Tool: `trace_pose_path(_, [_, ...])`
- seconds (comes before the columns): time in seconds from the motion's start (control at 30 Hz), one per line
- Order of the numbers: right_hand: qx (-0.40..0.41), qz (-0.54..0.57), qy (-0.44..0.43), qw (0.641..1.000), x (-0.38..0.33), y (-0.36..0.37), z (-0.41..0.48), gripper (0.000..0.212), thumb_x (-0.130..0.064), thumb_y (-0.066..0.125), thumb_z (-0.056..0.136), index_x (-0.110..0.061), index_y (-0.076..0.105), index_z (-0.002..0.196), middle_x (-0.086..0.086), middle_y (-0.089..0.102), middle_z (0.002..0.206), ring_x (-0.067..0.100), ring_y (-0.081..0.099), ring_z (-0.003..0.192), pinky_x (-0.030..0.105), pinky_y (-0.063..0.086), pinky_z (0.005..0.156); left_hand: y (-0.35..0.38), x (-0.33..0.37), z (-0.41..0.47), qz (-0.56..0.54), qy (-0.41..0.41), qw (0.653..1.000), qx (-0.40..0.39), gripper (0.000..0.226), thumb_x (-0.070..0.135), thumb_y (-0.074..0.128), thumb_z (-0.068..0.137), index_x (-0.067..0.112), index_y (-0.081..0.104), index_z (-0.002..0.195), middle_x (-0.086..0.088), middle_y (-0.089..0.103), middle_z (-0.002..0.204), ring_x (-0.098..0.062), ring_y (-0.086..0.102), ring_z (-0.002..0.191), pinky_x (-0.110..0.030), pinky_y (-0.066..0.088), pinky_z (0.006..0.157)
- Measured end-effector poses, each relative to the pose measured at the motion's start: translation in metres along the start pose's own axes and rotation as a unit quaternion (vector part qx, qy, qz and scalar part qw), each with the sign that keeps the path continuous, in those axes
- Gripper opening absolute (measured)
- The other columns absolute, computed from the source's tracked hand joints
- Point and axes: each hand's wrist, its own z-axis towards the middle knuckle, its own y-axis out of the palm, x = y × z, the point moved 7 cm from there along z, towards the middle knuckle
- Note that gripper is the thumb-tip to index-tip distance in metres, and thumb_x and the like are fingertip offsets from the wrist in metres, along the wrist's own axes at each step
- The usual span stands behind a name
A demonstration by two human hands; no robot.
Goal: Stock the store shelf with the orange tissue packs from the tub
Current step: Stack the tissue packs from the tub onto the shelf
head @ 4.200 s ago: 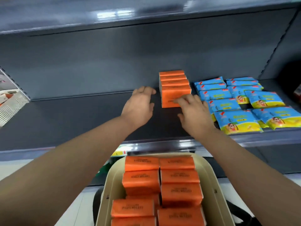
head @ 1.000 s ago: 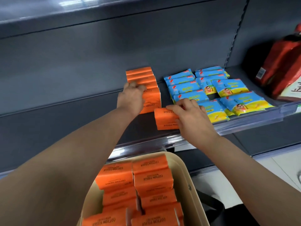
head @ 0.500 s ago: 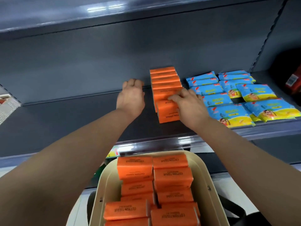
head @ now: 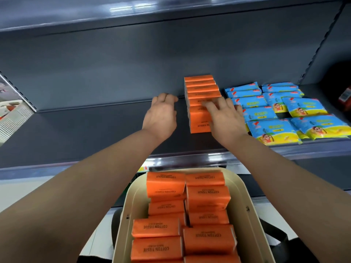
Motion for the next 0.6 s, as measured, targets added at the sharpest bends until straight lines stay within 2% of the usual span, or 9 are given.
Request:
trace_pose_path(0.2, [-0.002, 0.058, -0.041, 0.997, -0.021, -0.015, -0.067, 0.041, -0.012, 0.068, 0.079, -0.019, 0.062, 0.119, 0.006, 0.058, 0.116, 0.03, 0.051, 0.11, 0.044, 0.04, 0.086, -0.006, 0.002, -0.049, -0.014, -0.007, 1.0, -0.018, 0.039, 0.011, 0.048, 0.095, 0.014, 0.045, 0.134, -0.006, 0.044, 0.135, -0.021, 0.036, 0.127, -0.034, 0.044, 0.087])
trace_pose_path(0.3, [-0.039, 0.081, -0.066, 0.994, -0.03, -0.009, -0.103, 0.03, -0.017, 0.069, 0.08, -0.021, 0.067, 0.11, 0.003, 0.062, 0.109, 0.027, 0.054, 0.106, 0.04, 0.042, 0.082, -0.003, 0.001, -0.077, -0.019, -0.009, 0.999, -0.028, 0.039, 0.012, 0.051, 0.094, 0.015, 0.047, 0.133, -0.005, 0.046, 0.135, -0.02, 0.038, 0.126, -0.032, 0.043, 0.089])
trace_pose_path(0.37, [-0.087, 0.078, -0.069, 0.991, -0.034, 0.0, -0.123, 0.025, -0.023, 0.064, 0.084, -0.024, 0.066, 0.109, 0.001, 0.06, 0.11, 0.024, 0.052, 0.109, 0.038, 0.041, 0.086, -0.001, -0.001, -0.094, -0.023, -0.014, 0.999, -0.033, 0.038, 0.012, 0.053, 0.094, 0.015, 0.048, 0.132, -0.004, 0.047, 0.133, -0.02, 0.039, 0.124, -0.033, 0.043, 0.089])
trace_pose_path(0.5, [-0.189, 0.036, -0.07, 0.979, -0.039, 0.023, -0.154, 0.032, -0.037, 0.059, 0.087, -0.029, 0.059, 0.118, -0.002, 0.056, 0.116, 0.019, 0.048, 0.115, 0.033, 0.038, 0.093, 0.002, -0.004, -0.122, -0.032, -0.024, 0.998, -0.049, 0.037, 0.013, 0.052, 0.093, 0.015, 0.05, 0.13, -0.002, 0.047, 0.133, -0.019, 0.039, 0.123, -0.033, 0.043, 0.086])
trace_pose_path(0.6, [-0.21, 0.018, -0.069, 0.975, -0.043, 0.032, -0.166, 0.035, -0.042, 0.06, 0.085, -0.031, 0.059, 0.118, -0.003, 0.056, 0.119, 0.019, 0.048, 0.117, 0.036, 0.041, 0.095, 0.004, -0.008, -0.138, -0.027, -0.018, 0.998, -0.058, 0.036, 0.013, 0.053, 0.093, 0.014, 0.051, 0.129, -0.003, 0.049, 0.132, -0.02, 0.041, 0.122, -0.031, 0.043, 0.09])
